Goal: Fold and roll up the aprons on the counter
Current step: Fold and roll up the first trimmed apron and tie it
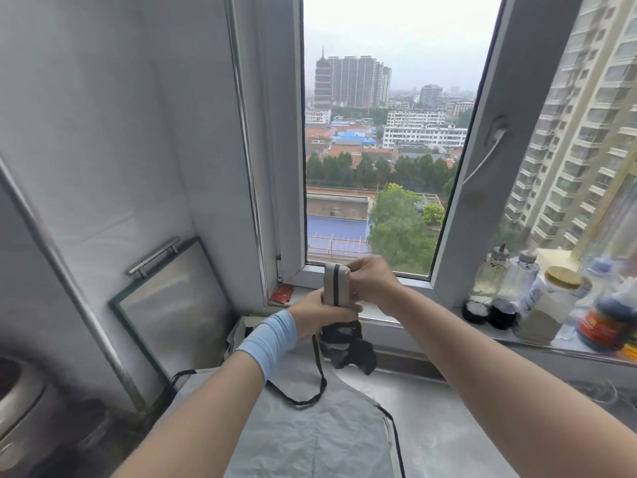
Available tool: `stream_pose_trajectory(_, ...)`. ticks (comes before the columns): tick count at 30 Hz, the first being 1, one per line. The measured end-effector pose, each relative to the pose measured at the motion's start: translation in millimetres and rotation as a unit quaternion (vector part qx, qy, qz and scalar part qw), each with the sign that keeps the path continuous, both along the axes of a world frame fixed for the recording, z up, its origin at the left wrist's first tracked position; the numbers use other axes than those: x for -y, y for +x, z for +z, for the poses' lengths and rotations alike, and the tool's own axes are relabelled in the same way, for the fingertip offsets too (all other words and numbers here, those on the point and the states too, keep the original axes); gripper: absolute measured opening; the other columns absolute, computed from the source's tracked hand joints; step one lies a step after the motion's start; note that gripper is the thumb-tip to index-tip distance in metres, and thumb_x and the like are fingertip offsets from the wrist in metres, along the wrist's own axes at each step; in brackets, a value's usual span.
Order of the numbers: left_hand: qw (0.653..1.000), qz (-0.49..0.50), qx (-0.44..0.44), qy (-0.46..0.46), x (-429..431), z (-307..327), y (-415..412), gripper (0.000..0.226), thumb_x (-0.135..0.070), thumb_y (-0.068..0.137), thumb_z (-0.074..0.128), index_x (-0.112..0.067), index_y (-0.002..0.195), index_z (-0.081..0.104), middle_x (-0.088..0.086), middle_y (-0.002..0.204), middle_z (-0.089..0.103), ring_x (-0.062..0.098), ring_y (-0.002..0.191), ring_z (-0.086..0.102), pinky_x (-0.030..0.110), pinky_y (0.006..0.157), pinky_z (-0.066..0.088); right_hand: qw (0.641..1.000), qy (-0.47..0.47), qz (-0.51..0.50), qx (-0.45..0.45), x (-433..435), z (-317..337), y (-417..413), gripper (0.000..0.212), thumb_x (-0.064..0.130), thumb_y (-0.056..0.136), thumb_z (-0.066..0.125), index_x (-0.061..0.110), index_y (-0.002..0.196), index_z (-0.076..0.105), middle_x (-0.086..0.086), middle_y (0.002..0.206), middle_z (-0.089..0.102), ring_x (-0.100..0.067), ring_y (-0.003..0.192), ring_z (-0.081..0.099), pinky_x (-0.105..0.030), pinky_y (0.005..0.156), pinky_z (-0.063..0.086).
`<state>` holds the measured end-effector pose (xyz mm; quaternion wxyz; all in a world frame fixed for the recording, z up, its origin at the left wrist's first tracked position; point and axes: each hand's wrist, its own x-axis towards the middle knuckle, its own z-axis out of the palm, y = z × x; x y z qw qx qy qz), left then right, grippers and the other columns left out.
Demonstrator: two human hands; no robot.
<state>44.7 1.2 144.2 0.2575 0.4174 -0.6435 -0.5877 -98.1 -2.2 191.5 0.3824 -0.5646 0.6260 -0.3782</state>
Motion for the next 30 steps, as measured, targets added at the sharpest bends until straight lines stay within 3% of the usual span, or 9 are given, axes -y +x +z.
stream_pose_trajectory(5,0.999,0.028,0.042,0.011,9,3,11,0.046,-0.028,0.058,0.081,-0.014,0.1,0.071,0.007,0.092,0.072,0.024,0.087,0.069,0.04,0.09,0.055,0.984,0.061,0.077,-0.147,0,15,-6,0.019,0.012,0.086,0.061,0.005,0.074,0.074,-0.008,0.059,0.067,-0.014,0.046,0.052,-0.02,0.042,0.038)
stream_pose_trajectory(9,0.999,-0.006,0.039,0.01,8,17,19,0.038,-0.022,0.064,0.079,-0.017,0.1,0.069,0.002,0.088,0.07,0.019,0.084,0.066,0.032,0.078,0.052,0.974,0.107,0.201,0.019,3,17,-11,0.02,0.003,0.097,0.054,0.001,0.11,0.068,-0.019,0.106,0.072,-0.03,0.097,0.071,-0.035,0.079,0.061)
stream_pose_trajectory(11,0.999,-0.021,0.016,0.025,9,25,19,0.049,-0.014,0.067,0.08,-0.01,0.112,0.063,0.008,0.095,0.068,0.023,0.088,0.066,0.036,0.081,0.053,0.96,0.118,0.231,0.102,4,18,-12,0.025,-0.001,0.098,0.051,0.006,0.119,0.064,-0.02,0.119,0.067,-0.031,0.112,0.065,-0.04,0.092,0.057)
stream_pose_trajectory(16,1.0,-0.004,0.007,0.001,14,35,31,0.059,-0.014,0.066,0.082,-0.014,0.12,0.058,0.015,0.106,0.067,0.029,0.099,0.066,0.049,0.096,0.051,0.931,0.114,0.292,0.187,6,24,-19,0.049,-0.013,0.093,0.051,0.004,0.138,0.049,-0.027,0.135,0.054,-0.034,0.119,0.059,-0.042,0.102,0.049)
stream_pose_trajectory(18,1.0,0.017,-0.015,0.012,16,33,42,0.065,-0.015,0.065,0.083,-0.018,0.124,0.057,0.016,0.114,0.067,0.032,0.107,0.065,0.052,0.099,0.049,0.907,0.142,0.318,0.238,9,21,-19,0.051,-0.004,0.091,0.058,0.005,0.141,0.049,-0.028,0.14,0.05,-0.042,0.13,0.049,-0.05,0.112,0.038)
stream_pose_trajectory(21,1.0,-0.005,-0.005,-0.009,17,34,46,0.072,-0.015,0.065,0.084,-0.025,0.129,0.054,0.012,0.117,0.067,0.032,0.113,0.063,0.051,0.1,0.048,0.953,0.111,0.244,0.14,7,24,2,0.051,0.042,0.088,0.071,0.008,0.126,0.063,-0.015,0.124,0.067,-0.036,0.121,0.059,-0.052,0.107,0.043)
stream_pose_trajectory(22,1.0,-0.003,0.001,-0.015,17,35,46,0.075,-0.018,0.063,0.085,-0.028,0.13,0.053,0.012,0.117,0.067,0.031,0.112,0.063,0.05,0.099,0.048,0.969,0.09,0.201,0.11,5,26,10,0.048,0.046,0.087,0.071,0.008,0.117,0.068,-0.01,0.114,0.072,-0.031,0.112,0.065,-0.049,0.102,0.049)
stream_pose_trajectory(26,0.997,0.059,0.024,-0.036,13,42,51,0.083,-0.031,0.054,0.093,-0.024,0.125,0.051,0.01,0.112,0.068,0.028,0.1,0.069,0.048,0.088,0.056,0.991,0.015,0.093,0.1,8,26,27,0.031,0.036,0.085,0.076,0.01,0.102,0.074,-0.003,0.096,0.077,-0.02,0.096,0.072,-0.043,0.096,0.054)
stream_pose_trajectory(30,0.993,0.099,0.027,-0.055,16,43,63,0.049,-0.02,0.062,0.086,-0.016,0.106,0.064,0.012,0.099,0.071,0.029,0.088,0.072,0.045,0.077,0.06,0.981,-0.011,0.107,0.158,5,17,41,0.034,0.031,0.085,0.077,0.011,0.111,0.07,-0.008,0.107,0.074,-0.024,0.104,0.069,-0.05,0.096,0.053)
